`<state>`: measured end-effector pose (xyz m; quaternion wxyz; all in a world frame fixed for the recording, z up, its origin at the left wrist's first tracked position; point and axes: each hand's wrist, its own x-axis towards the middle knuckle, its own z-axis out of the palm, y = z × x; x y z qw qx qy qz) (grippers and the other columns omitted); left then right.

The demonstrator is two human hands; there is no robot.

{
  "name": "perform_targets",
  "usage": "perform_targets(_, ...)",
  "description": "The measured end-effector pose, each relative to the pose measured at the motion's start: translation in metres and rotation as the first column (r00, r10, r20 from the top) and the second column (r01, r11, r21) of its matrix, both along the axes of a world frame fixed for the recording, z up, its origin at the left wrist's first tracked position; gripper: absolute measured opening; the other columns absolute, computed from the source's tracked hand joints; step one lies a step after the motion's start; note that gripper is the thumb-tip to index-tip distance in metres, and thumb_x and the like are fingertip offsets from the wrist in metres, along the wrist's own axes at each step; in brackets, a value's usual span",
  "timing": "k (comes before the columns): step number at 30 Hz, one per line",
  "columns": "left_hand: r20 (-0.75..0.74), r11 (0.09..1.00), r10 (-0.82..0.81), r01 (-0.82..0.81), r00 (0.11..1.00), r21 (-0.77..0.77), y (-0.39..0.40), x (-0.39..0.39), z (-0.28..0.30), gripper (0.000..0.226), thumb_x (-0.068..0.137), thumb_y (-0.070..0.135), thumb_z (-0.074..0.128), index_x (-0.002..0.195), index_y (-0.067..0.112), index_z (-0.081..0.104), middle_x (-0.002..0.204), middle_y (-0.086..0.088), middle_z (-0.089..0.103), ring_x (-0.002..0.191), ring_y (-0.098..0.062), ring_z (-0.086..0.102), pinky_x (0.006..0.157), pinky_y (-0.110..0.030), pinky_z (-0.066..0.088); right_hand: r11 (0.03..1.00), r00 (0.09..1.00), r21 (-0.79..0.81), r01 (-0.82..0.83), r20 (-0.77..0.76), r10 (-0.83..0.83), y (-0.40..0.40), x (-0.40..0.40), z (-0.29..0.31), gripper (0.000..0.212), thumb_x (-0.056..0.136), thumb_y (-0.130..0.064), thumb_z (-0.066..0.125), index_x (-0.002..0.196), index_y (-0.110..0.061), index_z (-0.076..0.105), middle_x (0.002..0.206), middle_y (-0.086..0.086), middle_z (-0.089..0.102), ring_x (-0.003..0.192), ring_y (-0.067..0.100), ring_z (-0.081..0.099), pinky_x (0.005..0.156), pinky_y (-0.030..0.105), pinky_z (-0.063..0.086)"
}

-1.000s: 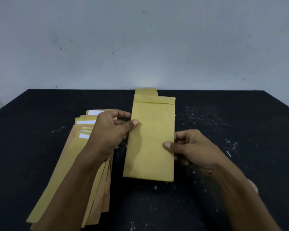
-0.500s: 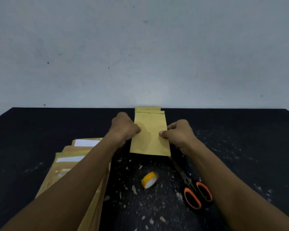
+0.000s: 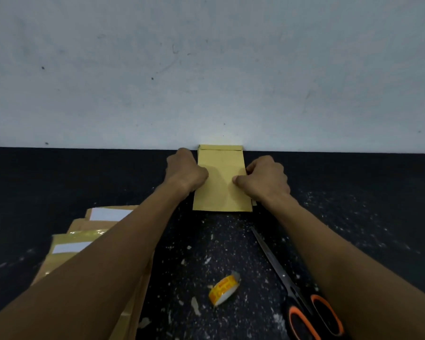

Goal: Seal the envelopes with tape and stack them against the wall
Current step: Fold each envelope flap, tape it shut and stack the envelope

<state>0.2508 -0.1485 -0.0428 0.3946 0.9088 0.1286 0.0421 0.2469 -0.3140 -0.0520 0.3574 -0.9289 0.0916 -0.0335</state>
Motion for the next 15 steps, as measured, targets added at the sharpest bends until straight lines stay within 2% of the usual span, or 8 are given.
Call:
perform_targets(3,0.003,0.999,-0.034,0.034,0.999,0.009,0.0,-0.009,0.007,0.01,0.085,0.009,0.067,0.079,0.003,0.061,0.081,-0.009,0.063,0.066,-0.02,0.061,0.051,-0.026,0.049,1.0,1.0,-0.009,-0.021,0.009,0.021,0.0,-0.009,0.004,0.034,0.083,-0.039,0.076,0.105,-0.018,0.062,0.103,0.003,0.062,0.095,0.025,0.062,0.075,0.035,0.051)
perform_targets(6,0.052,0.995,-0.096,0.096,0.994,-0.005,0.002,-0.026,0.019,0.021,0.088,0.018,0.072,0.074,0.015,0.055,0.077,0.002,0.057,0.069,-0.012,0.056,0.059,-0.022,0.047,0.996,0.994,-0.021,-0.086,0.069,0.087,0.002,-0.025,0.009,0.047,0.083,-0.042,0.076,0.122,-0.019,0.063,0.117,0.005,0.065,0.107,0.027,0.063,0.092,0.043,0.054)
perform_targets(7,0.079,0.993,-0.114,0.115,0.99,-0.005,0.003,-0.034,0.023,0.019,0.088,0.02,0.073,0.077,0.015,0.058,0.08,0.002,0.058,0.072,-0.01,0.056,0.064,-0.024,0.049,0.993,0.989,0.005,-0.116,0.093,0.115,0.003,-0.032,0.012,0.047,0.083,-0.04,0.077,0.124,-0.019,0.064,0.115,0.006,0.066,0.107,0.026,0.064,0.093,0.045,0.054)
perform_targets(8,0.107,0.992,-0.124,0.125,0.986,-0.002,0.006,-0.044,0.028,0.014,0.088,0.022,0.074,0.084,0.014,0.063,0.085,0.001,0.061,0.076,-0.01,0.058,0.07,-0.026,0.051,0.987,0.983,0.047,-0.151,0.116,0.144,0.004,-0.043,0.015,0.043,0.083,-0.038,0.077,0.121,-0.019,0.066,0.107,0.006,0.069,0.102,0.024,0.066,0.091,0.044,0.055)
perform_targets(10,0.171,0.989,-0.146,0.143,0.974,0.026,0.01,-0.066,0.037,0.02,0.088,0.025,0.074,0.1,0.01,0.07,0.095,-0.001,0.067,0.086,-0.011,0.062,0.075,-0.025,0.051,0.969,0.965,0.101,-0.224,0.162,0.206,0.009,-0.065,0.023,0.028,0.083,-0.033,0.078,0.107,-0.02,0.072,0.084,0.002,0.069,0.083,0.019,0.068,0.078,0.037,0.057)
perform_targets(12,0.219,0.984,-0.175,0.167,0.96,0.055,0.017,-0.095,0.045,0.022,0.088,0.026,0.074,0.105,0.011,0.072,0.094,0.0,0.069,0.087,-0.008,0.063,0.071,-0.018,0.046,0.954,0.943,0.09,-0.286,0.205,0.263,0.018,-0.094,0.03,0.016,0.084,-0.03,0.078,0.098,-0.022,0.075,0.072,-0.003,0.066,0.07,0.012,0.064,0.064,0.027,0.05)
perform_targets(15,0.278,0.976,-0.205,0.174,0.939,0.131,0.034,-0.14,0.054,0.021,0.087,0.027,0.074,0.104,0.015,0.073,0.086,0.006,0.069,0.08,0.0,0.062,0.063,-0.005,0.04,0.919,0.899,0.094,-0.382,0.268,0.346,0.034,-0.137,0.035,0.007,0.085,-0.026,0.077,0.091,-0.022,0.076,0.065,-0.005,0.065,0.059,0.007,0.06,0.058,0.027,0.05)
